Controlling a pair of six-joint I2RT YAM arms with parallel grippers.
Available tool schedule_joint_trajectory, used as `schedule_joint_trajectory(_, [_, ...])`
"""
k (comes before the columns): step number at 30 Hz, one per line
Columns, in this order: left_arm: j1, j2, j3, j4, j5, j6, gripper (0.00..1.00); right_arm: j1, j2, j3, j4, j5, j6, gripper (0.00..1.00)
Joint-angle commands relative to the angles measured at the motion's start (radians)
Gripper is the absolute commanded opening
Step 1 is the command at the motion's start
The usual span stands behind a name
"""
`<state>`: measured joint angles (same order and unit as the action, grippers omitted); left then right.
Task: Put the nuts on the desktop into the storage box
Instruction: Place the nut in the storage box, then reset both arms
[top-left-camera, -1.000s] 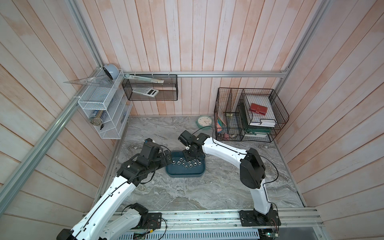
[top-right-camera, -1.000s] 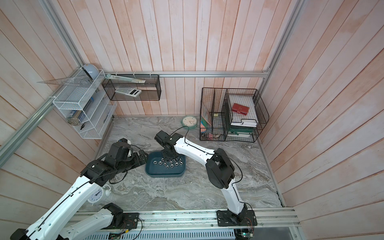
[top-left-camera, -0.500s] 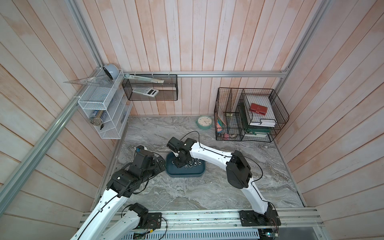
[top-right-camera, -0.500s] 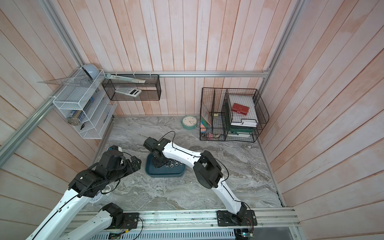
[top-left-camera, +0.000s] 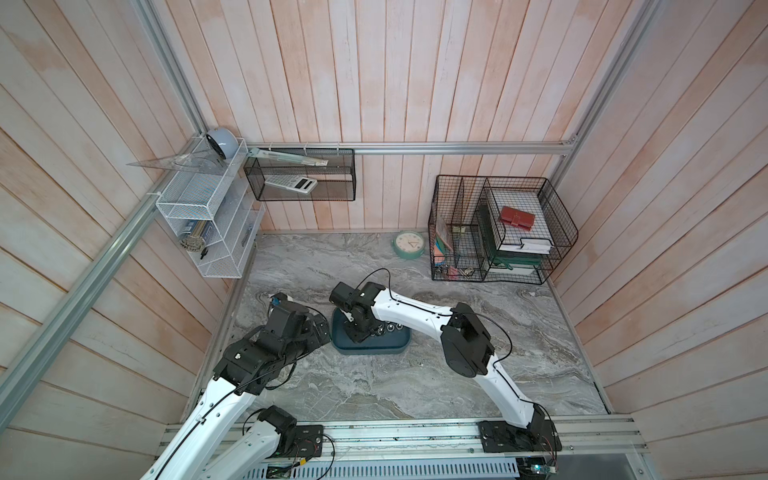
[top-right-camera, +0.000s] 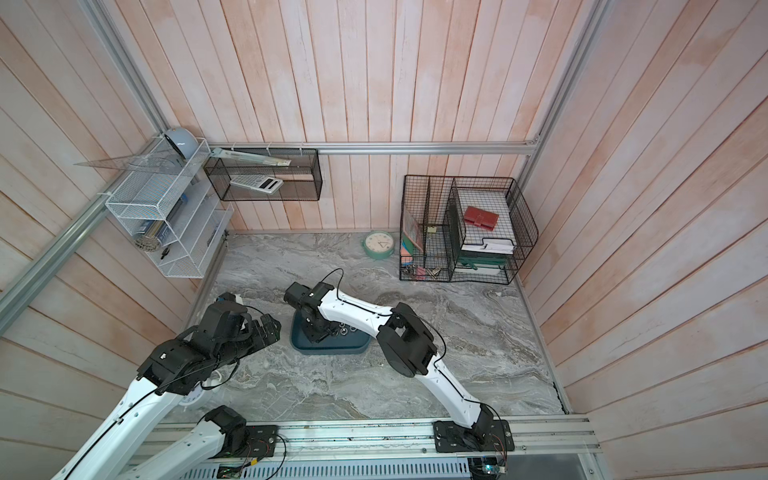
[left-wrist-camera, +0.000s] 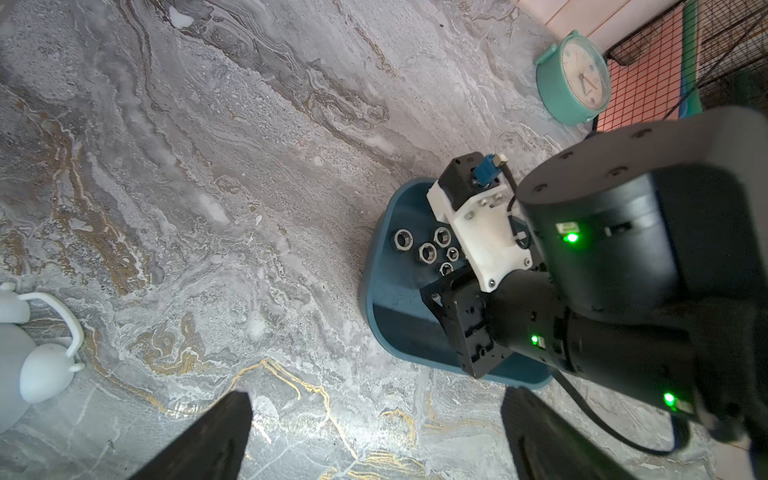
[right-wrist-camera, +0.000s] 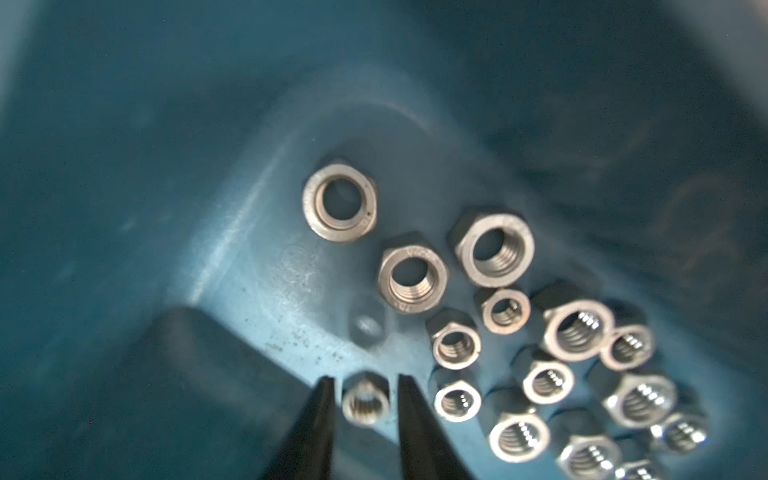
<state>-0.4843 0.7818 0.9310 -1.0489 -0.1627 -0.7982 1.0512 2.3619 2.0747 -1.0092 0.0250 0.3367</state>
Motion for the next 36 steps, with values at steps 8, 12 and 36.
schedule_joint_trajectory(8, [0.005, 0.044, 0.006, 0.042, -0.005, 0.013, 1.0, -0.014, -0.06, 0.014, -0.041, 0.069, -0.012, 0.47])
schedule_joint_trajectory(12, [0.006, 0.093, 0.025, 0.082, 0.005, 0.032, 1.0, -0.044, -0.135, -0.044, -0.019, 0.092, 0.011, 0.53])
schedule_joint_trajectory(36, [0.097, 0.572, 0.295, 0.238, 0.001, 0.192, 1.0, -0.326, -0.852, -0.832, 0.316, 0.457, 0.281, 0.98])
